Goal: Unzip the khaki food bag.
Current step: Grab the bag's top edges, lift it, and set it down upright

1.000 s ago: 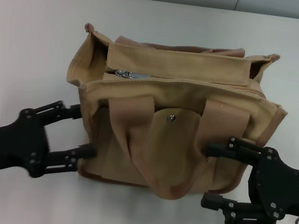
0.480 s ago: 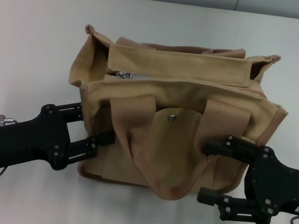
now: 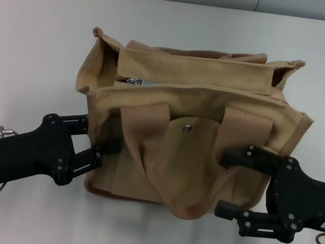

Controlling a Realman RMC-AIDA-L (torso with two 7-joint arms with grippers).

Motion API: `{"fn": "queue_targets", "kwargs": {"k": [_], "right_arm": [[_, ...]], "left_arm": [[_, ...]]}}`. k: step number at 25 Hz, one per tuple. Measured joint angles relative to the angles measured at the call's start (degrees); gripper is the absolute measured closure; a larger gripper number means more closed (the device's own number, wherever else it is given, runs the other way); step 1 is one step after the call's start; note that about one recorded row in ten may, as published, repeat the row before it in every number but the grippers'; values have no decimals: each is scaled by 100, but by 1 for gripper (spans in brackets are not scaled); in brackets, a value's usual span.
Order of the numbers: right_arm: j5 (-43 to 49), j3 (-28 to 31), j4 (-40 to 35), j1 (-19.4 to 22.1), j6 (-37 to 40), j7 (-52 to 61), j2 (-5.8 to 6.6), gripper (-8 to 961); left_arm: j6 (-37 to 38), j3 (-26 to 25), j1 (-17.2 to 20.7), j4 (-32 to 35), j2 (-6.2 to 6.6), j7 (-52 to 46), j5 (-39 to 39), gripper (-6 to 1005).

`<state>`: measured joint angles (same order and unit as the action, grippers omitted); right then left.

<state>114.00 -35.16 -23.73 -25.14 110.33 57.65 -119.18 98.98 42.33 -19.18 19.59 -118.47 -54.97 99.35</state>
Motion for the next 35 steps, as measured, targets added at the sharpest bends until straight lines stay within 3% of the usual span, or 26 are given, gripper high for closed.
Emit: {"fn": "queue_targets", "kwargs": {"k": [35], "right_arm": [[-80,-6,79,-53,-118,1,1,108]], "left_arm": [[-2,30,-31,-22,-3,191,-13,871]]}}
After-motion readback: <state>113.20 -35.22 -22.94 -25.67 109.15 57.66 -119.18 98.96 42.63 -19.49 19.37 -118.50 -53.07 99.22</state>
